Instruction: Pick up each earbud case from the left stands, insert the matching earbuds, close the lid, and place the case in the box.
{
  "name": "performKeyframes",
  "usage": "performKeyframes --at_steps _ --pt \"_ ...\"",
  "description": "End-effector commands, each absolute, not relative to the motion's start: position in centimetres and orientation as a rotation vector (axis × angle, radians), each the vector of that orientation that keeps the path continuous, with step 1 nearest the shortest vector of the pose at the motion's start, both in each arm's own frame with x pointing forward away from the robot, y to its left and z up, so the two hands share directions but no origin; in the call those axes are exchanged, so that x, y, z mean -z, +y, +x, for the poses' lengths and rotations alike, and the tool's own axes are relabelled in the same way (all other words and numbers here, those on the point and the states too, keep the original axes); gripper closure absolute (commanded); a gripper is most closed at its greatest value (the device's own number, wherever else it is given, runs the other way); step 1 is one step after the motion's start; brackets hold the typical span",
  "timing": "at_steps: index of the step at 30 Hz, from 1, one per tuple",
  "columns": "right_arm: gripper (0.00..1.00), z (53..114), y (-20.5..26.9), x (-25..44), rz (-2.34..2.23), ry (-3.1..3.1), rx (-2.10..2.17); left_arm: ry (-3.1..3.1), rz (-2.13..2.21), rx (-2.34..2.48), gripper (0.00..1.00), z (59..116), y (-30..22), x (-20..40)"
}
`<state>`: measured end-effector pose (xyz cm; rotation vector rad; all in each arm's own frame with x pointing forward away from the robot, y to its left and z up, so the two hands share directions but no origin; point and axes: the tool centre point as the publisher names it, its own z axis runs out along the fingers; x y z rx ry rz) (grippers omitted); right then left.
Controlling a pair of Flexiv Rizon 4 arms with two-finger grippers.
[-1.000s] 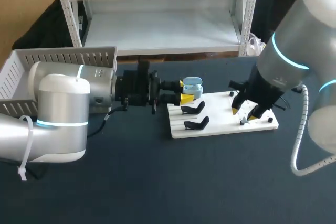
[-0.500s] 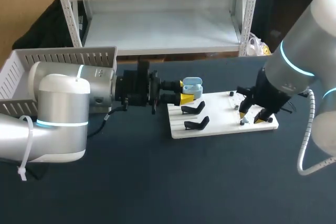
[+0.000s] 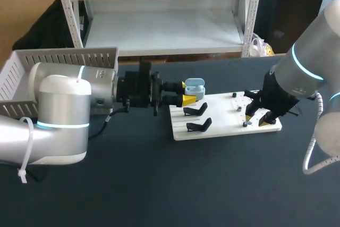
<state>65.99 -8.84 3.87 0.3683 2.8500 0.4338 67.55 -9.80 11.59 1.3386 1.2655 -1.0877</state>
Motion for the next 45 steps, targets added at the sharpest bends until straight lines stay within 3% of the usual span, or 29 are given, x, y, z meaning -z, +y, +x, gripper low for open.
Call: performKeyframes --at_steps 1,16,30,34,38,45 --pt "0.65 66.4 -8.6 -3.7 0.352 2.862 -0.446 1.264 1.334 1.084 1.0 67.4 -9.8 -11.5" --pt "0.63 66.5 -7.8 -3.2 0.325 2.877 -0.456 1.264 1.334 1.084 1.0 67.4 -9.8 -11.5" --pt "0.7 66.6 -7.7 -2.9 0.342 2.88 -0.463 1.264 1.334 1.084 1.0 67.4 -9.8 -11.5" --pt "0.78 66.6 -7.7 -2.9 0.343 2.884 -0.46 1.264 1.334 1.084 1.0 67.4 -9.8 -11.5" --pt "1.0 66.5 -7.7 -3.0 0.344 2.884 -0.458 1.264 1.334 1.084 1.0 67.4 -9.8 -11.5" --pt "1.0 66.1 -7.7 -4.0 0.337 2.879 -0.449 1.264 1.334 1.084 1.0 67.4 -9.8 -11.5"
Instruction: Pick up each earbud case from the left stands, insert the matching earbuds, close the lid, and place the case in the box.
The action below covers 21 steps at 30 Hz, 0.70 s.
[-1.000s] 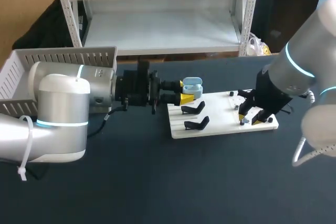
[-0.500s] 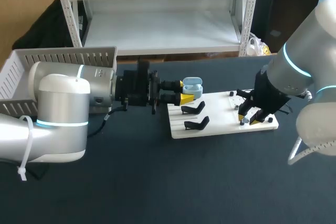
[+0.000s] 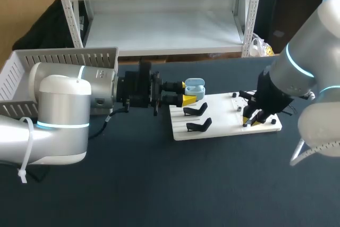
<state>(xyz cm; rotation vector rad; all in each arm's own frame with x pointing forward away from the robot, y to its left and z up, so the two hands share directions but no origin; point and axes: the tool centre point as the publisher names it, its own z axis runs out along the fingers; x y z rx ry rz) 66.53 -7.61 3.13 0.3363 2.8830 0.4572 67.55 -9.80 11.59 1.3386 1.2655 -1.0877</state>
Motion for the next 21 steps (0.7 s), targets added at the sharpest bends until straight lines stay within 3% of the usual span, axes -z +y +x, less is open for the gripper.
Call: performKeyframes --at_steps 1,13,21 --pt "1.0 66.0 -7.7 -4.3 0.336 2.877 -0.448 1.264 1.334 1.084 1.0 67.4 -9.8 -11.5" --pt "1.0 64.6 -7.8 -10.7 0.324 2.838 -0.38 1.264 1.334 1.084 1.0 67.4 -9.8 -11.5" --pt "1.0 64.1 -4.9 -17.9 0.151 2.827 -0.322 1.264 1.334 1.084 1.0 67.4 -9.8 -11.5"
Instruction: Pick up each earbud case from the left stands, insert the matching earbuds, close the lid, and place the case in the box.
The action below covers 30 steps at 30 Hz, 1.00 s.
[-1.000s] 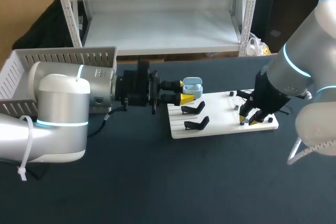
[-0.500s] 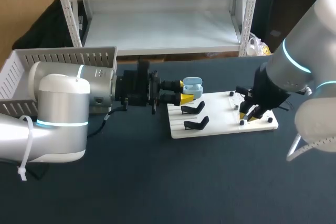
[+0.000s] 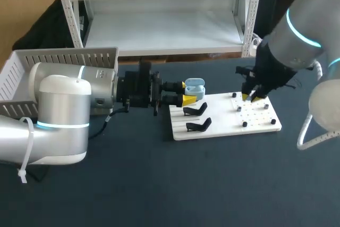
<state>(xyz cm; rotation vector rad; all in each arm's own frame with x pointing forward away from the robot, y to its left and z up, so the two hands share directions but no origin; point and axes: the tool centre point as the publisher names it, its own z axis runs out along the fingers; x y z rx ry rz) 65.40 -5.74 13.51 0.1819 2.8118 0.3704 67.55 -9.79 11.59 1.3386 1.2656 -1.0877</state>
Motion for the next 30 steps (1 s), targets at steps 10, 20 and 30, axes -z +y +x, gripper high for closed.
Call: performKeyframes --at_steps 10,20,30 --pt "1.0 64.1 -0.1 -21.7 -0.079 2.932 -0.216 1.264 1.334 1.084 1.0 67.4 -9.8 -11.5" --pt "1.0 64.8 4.0 -21.5 -0.214 2.974 -0.199 1.264 1.334 1.084 1.0 67.4 -9.8 -11.5" --pt "1.0 65.1 4.3 -20.6 -0.219 2.949 -0.208 1.264 1.334 1.084 1.0 67.4 -9.8 -11.5"
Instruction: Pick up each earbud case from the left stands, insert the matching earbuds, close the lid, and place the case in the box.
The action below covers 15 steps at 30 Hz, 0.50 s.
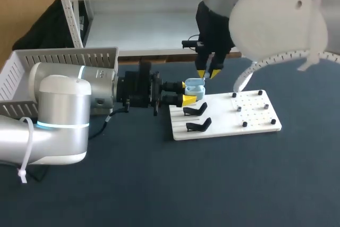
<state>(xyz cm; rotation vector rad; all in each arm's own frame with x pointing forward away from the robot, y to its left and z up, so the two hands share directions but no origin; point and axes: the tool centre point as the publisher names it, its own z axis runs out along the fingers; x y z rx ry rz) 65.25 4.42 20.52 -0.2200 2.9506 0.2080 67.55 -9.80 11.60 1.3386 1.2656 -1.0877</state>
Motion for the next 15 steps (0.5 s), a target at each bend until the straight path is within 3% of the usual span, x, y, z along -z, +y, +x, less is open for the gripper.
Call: performKeyframes --at_steps 1,15 --pt "1.0 65.1 4.3 -20.6 -0.219 2.949 -0.208 1.264 1.334 1.084 1.0 67.4 -9.8 -11.5" --pt "1.0 64.9 5.8 -20.3 -0.235 2.859 -0.328 1.264 1.334 1.084 1.0 67.4 -9.8 -11.5"
